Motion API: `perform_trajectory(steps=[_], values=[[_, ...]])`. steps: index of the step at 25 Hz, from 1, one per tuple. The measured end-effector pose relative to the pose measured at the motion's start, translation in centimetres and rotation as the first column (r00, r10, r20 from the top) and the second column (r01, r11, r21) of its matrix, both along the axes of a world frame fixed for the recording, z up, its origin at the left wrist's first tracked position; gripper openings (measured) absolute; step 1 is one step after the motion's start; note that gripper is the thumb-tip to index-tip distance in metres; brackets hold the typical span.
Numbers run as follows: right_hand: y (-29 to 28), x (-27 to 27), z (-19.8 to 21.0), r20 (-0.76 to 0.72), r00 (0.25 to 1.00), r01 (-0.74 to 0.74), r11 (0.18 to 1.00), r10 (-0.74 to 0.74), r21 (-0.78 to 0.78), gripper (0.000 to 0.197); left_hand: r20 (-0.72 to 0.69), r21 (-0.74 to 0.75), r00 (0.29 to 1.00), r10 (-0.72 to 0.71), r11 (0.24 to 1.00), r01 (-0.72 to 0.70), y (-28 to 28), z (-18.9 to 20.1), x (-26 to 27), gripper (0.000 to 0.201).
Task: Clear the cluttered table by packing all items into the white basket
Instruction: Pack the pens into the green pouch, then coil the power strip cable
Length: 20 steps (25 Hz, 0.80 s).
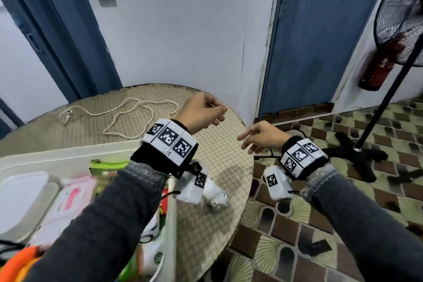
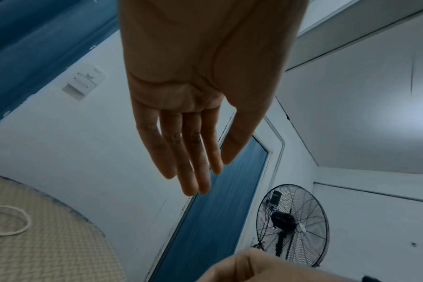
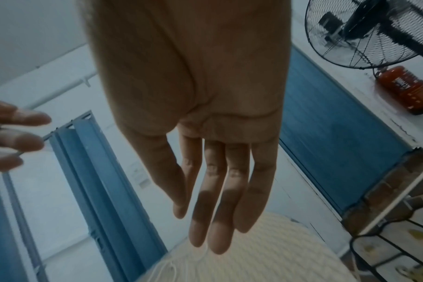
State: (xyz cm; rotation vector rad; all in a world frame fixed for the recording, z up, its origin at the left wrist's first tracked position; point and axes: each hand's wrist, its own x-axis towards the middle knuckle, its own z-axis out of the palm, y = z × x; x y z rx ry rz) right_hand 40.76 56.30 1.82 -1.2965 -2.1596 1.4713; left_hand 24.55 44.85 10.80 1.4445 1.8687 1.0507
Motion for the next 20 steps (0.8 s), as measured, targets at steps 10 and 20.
perform_trajectory(steps=[10, 20], values=[[3.5, 1.6, -7.9, 0.12, 0.95, -0.257, 0.94, 0.289, -0.226, 0.019, -0.241, -0.318, 0.917, 0.318, 0.867, -0.384, -1.6, -14.4, 8.0, 0.027], [3.9, -8.0, -17.4, 0.011, 0.917, -0.391, 0.905, 0.398, -0.17, 0.022, 0.036, -0.321, 0.737, 0.675, 0.706, -0.631, -1.6, -28.8, 7.0, 0.105]])
